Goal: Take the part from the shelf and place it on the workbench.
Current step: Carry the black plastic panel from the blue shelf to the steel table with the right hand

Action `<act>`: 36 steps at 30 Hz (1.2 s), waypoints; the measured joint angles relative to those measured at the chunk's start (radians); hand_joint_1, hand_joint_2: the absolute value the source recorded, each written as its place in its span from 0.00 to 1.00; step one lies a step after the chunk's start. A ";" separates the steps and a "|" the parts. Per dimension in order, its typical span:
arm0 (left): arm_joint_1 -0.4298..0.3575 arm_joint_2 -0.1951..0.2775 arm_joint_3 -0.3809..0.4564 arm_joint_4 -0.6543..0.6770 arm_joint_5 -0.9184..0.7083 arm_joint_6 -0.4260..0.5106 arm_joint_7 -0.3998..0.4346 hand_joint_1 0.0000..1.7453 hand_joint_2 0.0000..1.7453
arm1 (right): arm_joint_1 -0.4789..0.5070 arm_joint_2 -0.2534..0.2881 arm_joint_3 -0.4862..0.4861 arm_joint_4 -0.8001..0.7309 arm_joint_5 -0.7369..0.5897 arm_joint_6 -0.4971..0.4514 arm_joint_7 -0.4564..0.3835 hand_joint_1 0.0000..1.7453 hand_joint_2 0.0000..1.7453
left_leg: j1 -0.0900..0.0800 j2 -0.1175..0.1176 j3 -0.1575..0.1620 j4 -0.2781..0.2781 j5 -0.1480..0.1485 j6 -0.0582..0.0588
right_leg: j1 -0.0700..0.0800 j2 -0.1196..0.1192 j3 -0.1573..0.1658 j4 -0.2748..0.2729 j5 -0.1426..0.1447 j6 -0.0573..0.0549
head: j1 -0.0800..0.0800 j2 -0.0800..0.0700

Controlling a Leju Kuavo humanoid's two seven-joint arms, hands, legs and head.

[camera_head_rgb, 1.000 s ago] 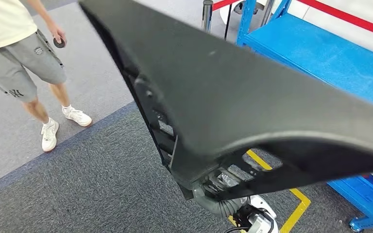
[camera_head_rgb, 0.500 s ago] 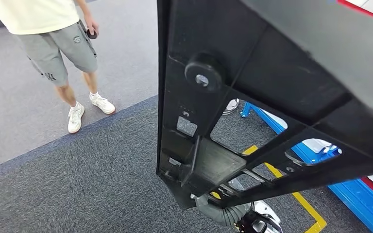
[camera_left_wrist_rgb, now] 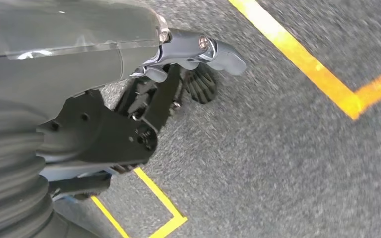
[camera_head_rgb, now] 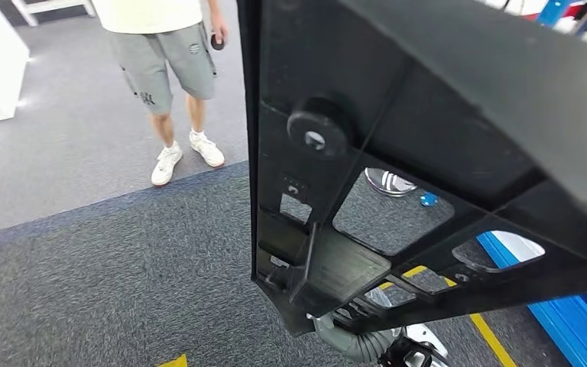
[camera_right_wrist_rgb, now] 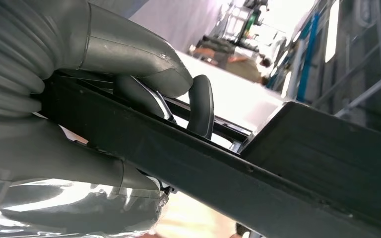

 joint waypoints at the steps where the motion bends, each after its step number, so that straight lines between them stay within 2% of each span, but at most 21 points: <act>1: 0.002 -0.006 0.000 0.000 0.000 -0.002 0.000 0.00 1.00 | -0.001 0.000 -0.003 -0.002 0.000 0.004 0.001 1.00 1.00 | 0.001 -0.013 -0.005 0.009 -0.004 -0.006 | -0.003 0.018 0.019 -0.043 0.015 -0.001 | 0.000 0.000; 3: 0.011 -0.019 0.000 0.000 0.000 -0.006 0.009 0.00 1.00 | -0.002 -0.002 -0.006 -0.006 0.002 0.007 0.008 1.00 1.00 | 0.003 -0.031 -0.016 0.017 -0.006 -0.018 | 0.000 0.034 0.029 -0.068 0.014 -0.010 | 0.000 0.000; 5: 0.025 -0.028 0.000 0.000 0.000 -0.007 0.021 0.00 1.00 | 0.000 -0.002 -0.006 -0.013 0.007 0.007 0.022 1.00 1.00 | 0.007 -0.041 -0.022 0.018 -0.006 -0.028 | 0.003 0.015 0.029 -0.070 0.017 -0.025 | 0.000 0.000; 7: 0.035 -0.034 0.001 0.001 0.000 -0.007 0.022 0.00 1.00 | 0.008 -0.002 -0.008 -0.022 0.011 0.009 0.032 1.00 1.00 | 0.007 -0.008 -0.042 0.060 -0.032 -0.036 | 0.002 -0.007 0.034 -0.077 0.019 -0.037 | -0.001 0.000; 9: 0.036 -0.038 0.001 0.001 0.000 -0.008 0.018 0.00 1.00 | 0.021 -0.001 -0.012 -0.029 0.018 0.012 0.033 1.00 1.00 | 0.007 0.043 -0.095 0.173 -0.089 -0.043 | 0.007 -0.032 0.037 -0.080 0.017 -0.045 | -0.001 0.000; 11: 0.037 -0.039 0.002 0.001 0.000 -0.012 0.018 0.00 1.00 | 0.033 -0.001 -0.017 -0.036 0.026 0.013 0.033 1.00 1.00 | 0.009 0.060 -0.147 0.279 -0.128 -0.044 | 0.013 -0.059 0.037 -0.080 0.014 -0.049 | -0.001 0.000; 12: 0.037 -0.039 0.002 0.001 0.000 -0.013 0.020 0.00 1.00 | 0.038 -0.001 -0.019 -0.040 0.029 0.012 0.033 1.00 1.00 | 0.008 0.063 -0.152 0.289 -0.123 -0.041 | 0.016 -0.071 0.038 -0.080 0.013 -0.051 | -0.001 0.000; 14: 0.038 -0.039 0.002 0.001 0.000 -0.015 0.023 0.00 1.00 | 0.044 -0.001 -0.022 -0.051 0.032 0.011 0.034 1.00 1.00 | 0.003 0.075 -0.104 0.201 -0.068 -0.028 | 0.020 -0.094 0.043 -0.080 0.009 -0.052 | -0.001 0.000; 16: 0.036 -0.039 0.002 0.000 0.000 -0.016 0.026 0.00 1.00 | 0.051 -0.001 -0.026 -0.063 0.033 0.011 0.034 1.00 1.00 | -0.015 0.126 -0.034 0.068 -0.025 -0.009 | 0.023 -0.114 0.050 -0.082 0.004 -0.049 | -0.001 0.000; 18: 0.033 -0.039 0.002 0.000 0.000 -0.014 0.029 0.00 1.00 | 0.062 -0.001 -0.032 -0.071 0.029 0.011 0.032 1.00 1.00 | -0.030 0.158 -0.007 0.011 -0.019 0.005 | 0.024 -0.134 0.053 -0.084 0.001 -0.042 | -0.001 0.000; 20: 0.035 -0.040 0.002 0.000 0.000 -0.007 0.031 0.00 1.00 | 0.073 -0.002 -0.037 -0.076 0.019 0.011 0.030 1.00 1.00 | -0.029 0.136 -0.004 -0.002 -0.014 0.011 | 0.024 -0.149 0.059 -0.087 -0.002 -0.032 | -0.001 0.000; 22: 0.037 -0.042 0.002 0.000 0.000 0.001 0.031 0.00 1.00 | 0.082 -0.004 -0.044 -0.081 0.010 0.012 0.025 1.00 1.00 | -0.023 0.113 0.009 -0.021 -0.004 0.018 | 0.022 -0.114 0.055 -0.061 -0.023 -0.024 | -0.001 0.000; 24: 0.035 -0.045 0.002 0.000 0.000 0.005 0.030 0.00 1.00 | 0.094 -0.007 -0.053 -0.085 0.004 0.013 0.020 1.00 1.00 | -0.019 0.090 0.017 -0.030 0.001 0.024 | 0.018 -0.058 0.008 0.040 -0.074 -0.018 | 0.000 0.000; 26: 0.033 -0.048 0.002 0.000 0.000 0.006 0.029 0.00 1.00 | 0.106 -0.010 -0.059 -0.085 0.003 0.015 0.018 1.00 1.00 | -0.017 0.062 0.017 -0.028 0.001 0.026 | 0.015 -0.040 -0.056 0.155 -0.114 -0.013 | 0.000 0.000; 27: 0.033 -0.049 0.002 0.000 0.000 0.006 0.029 0.00 1.00 | 0.109 -0.012 -0.060 -0.085 0.003 0.016 0.018 1.00 1.00 | -0.016 0.048 0.018 -0.026 0.000 0.025 | 0.013 -0.038 -0.071 0.175 -0.108 -0.009 | 0.000 0.000; 28: 0.033 -0.050 0.002 0.000 0.000 0.006 0.028 0.00 1.00 | 0.111 -0.012 -0.061 -0.085 0.003 0.016 0.018 1.00 1.00 | -0.014 0.033 0.018 -0.023 -0.001 0.023 | 0.011 -0.036 -0.070 0.159 -0.084 -0.006 | 0.000 0.000; 29: 0.033 -0.052 0.002 0.000 0.000 0.006 0.029 0.00 1.00 | 0.112 -0.012 -0.062 -0.085 0.003 0.018 0.018 1.00 1.00 | -0.011 0.019 0.019 -0.018 -0.004 0.019 | 0.006 -0.028 -0.049 0.106 -0.044 -0.002 | 0.000 0.000; 31: 0.033 -0.054 0.002 0.000 0.000 0.006 0.030 0.00 1.00 | 0.114 -0.012 -0.064 -0.086 0.002 0.021 0.017 1.00 1.00 | -0.007 -0.008 0.010 0.003 -0.015 0.007 | -0.006 0.024 -0.001 -0.011 0.011 0.005 | 0.000 0.000; 33: 0.032 -0.054 0.002 0.000 0.000 0.007 0.033 0.00 1.00 | 0.118 -0.012 -0.067 -0.087 0.002 0.022 0.016 1.00 1.00 | -0.005 -0.031 -0.006 0.019 -0.021 -0.006 | -0.010 0.060 0.015 -0.059 0.019 0.000 | 0.000 0.000; 35: 0.034 -0.054 0.002 0.000 0.000 0.007 0.036 0.00 1.00 | 0.120 -0.012 -0.069 -0.088 0.001 0.022 0.014 1.00 1.00 | -0.001 -0.050 -0.016 0.020 -0.020 -0.018 | -0.006 0.043 0.014 -0.062 0.019 -0.014 | 0.000 0.000; 36: 0.037 -0.054 0.002 0.000 0.000 0.008 0.037 0.00 1.00 | 0.119 -0.012 -0.070 -0.088 0.000 0.022 0.014 1.00 1.00 | -0.001 -0.043 -0.019 0.025 -0.022 -0.023 | -0.006 0.031 0.017 -0.064 0.019 -0.022 | 0.000 0.000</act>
